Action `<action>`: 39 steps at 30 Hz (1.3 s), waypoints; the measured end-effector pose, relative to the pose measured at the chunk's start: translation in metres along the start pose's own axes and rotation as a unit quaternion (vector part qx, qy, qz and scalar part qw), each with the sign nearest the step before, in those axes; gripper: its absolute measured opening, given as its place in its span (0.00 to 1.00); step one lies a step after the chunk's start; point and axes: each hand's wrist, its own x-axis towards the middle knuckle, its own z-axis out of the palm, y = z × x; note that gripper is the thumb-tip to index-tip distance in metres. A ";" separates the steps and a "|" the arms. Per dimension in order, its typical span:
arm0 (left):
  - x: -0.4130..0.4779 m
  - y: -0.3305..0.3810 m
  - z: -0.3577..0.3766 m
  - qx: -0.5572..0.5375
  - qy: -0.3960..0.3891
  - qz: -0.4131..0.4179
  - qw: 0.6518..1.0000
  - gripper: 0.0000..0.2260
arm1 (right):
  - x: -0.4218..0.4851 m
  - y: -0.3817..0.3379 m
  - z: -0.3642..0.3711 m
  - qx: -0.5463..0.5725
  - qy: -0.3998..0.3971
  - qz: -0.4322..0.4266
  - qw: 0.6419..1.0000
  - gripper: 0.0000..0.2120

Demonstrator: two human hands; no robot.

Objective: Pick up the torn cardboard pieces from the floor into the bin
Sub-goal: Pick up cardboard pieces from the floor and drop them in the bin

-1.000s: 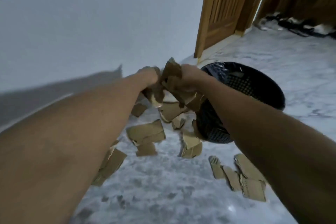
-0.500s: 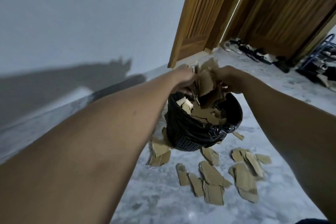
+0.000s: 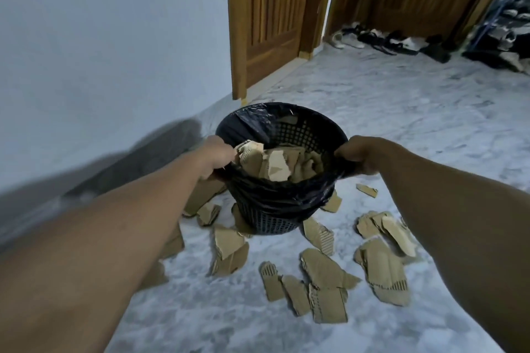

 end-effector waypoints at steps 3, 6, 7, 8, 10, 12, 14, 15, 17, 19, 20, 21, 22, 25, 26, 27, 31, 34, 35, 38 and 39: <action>0.013 0.030 -0.015 -0.099 0.044 -0.008 0.994 0.05 | 0.015 -0.031 -0.018 0.106 0.057 -0.077 0.990 0.09; 0.040 0.060 -0.020 -0.157 0.130 0.037 0.978 0.02 | 0.038 -0.051 -0.022 0.189 0.100 -0.105 0.971 0.07; 0.046 0.070 -0.018 -0.174 0.140 0.047 0.974 0.04 | 0.048 -0.053 -0.020 0.226 0.096 -0.098 0.964 0.08; 0.051 0.078 -0.013 -0.185 0.139 0.060 0.971 0.07 | 0.056 -0.054 -0.016 0.271 0.090 -0.090 0.954 0.10; 0.054 0.094 0.003 -0.187 0.139 0.091 0.968 0.14 | 0.075 -0.054 -0.008 0.358 0.100 -0.082 0.925 0.12; 0.061 0.106 0.026 -0.174 0.127 0.116 0.970 0.12 | 0.096 -0.052 -0.002 0.421 0.142 -0.087 0.892 0.14; 0.072 0.113 0.054 -0.160 0.099 0.126 0.974 0.13 | 0.114 -0.051 0.002 0.453 0.194 -0.081 0.866 0.16; 0.084 0.115 0.070 -0.150 0.094 0.124 0.976 0.21 | 0.121 -0.048 0.003 0.460 0.220 -0.073 0.857 0.17; 0.108 0.120 0.101 -0.119 0.094 0.137 0.979 0.34 | 0.132 -0.042 -0.001 0.474 0.264 -0.061 0.838 0.19; 0.097 0.137 0.126 -0.104 0.080 0.138 0.982 0.35 | 0.144 -0.031 -0.007 0.522 0.274 -0.064 0.805 0.23; 0.095 0.145 0.138 -0.103 0.064 0.138 0.983 0.34 | 0.147 -0.024 -0.011 0.543 0.282 -0.060 0.789 0.25; 0.096 0.152 0.152 -0.102 0.049 0.132 0.985 0.32 | 0.151 -0.018 -0.016 0.548 0.307 -0.055 0.776 0.26; 0.097 0.158 0.165 -0.096 0.040 0.131 0.986 0.31 | 0.155 -0.011 -0.021 0.546 0.332 -0.046 0.768 0.26; 0.097 0.164 0.201 -0.032 0.026 0.153 0.987 0.28 | 0.166 0.008 -0.037 0.564 0.380 -0.029 0.733 0.27; 0.098 0.163 0.214 0.002 0.016 0.178 0.984 0.25 | 0.168 0.014 -0.042 0.576 0.385 -0.018 0.721 0.28; 0.098 0.163 0.226 0.058 0.001 0.210 0.976 0.23 | 0.171 0.022 -0.047 0.588 0.390 -0.006 0.709 0.28; 0.098 0.167 0.255 0.265 -0.072 0.296 0.915 0.28 | 0.173 0.036 -0.052 0.596 0.380 0.034 0.707 0.30; 0.099 0.178 0.264 0.305 -0.094 0.296 0.900 0.32 | 0.179 0.041 -0.059 0.583 0.389 0.017 0.713 0.28; 0.100 0.180 0.264 0.310 -0.107 0.289 0.900 0.34 | 0.183 0.043 -0.061 0.571 0.395 0.002 0.720 0.28; 0.104 0.185 0.257 0.311 -0.147 0.279 0.897 0.38 | 0.190 0.050 -0.062 0.545 0.396 -0.023 0.739 0.29; 0.104 0.184 0.253 0.314 -0.164 0.276 0.893 0.38 | 0.195 0.052 -0.062 0.536 0.396 -0.027 0.745 0.28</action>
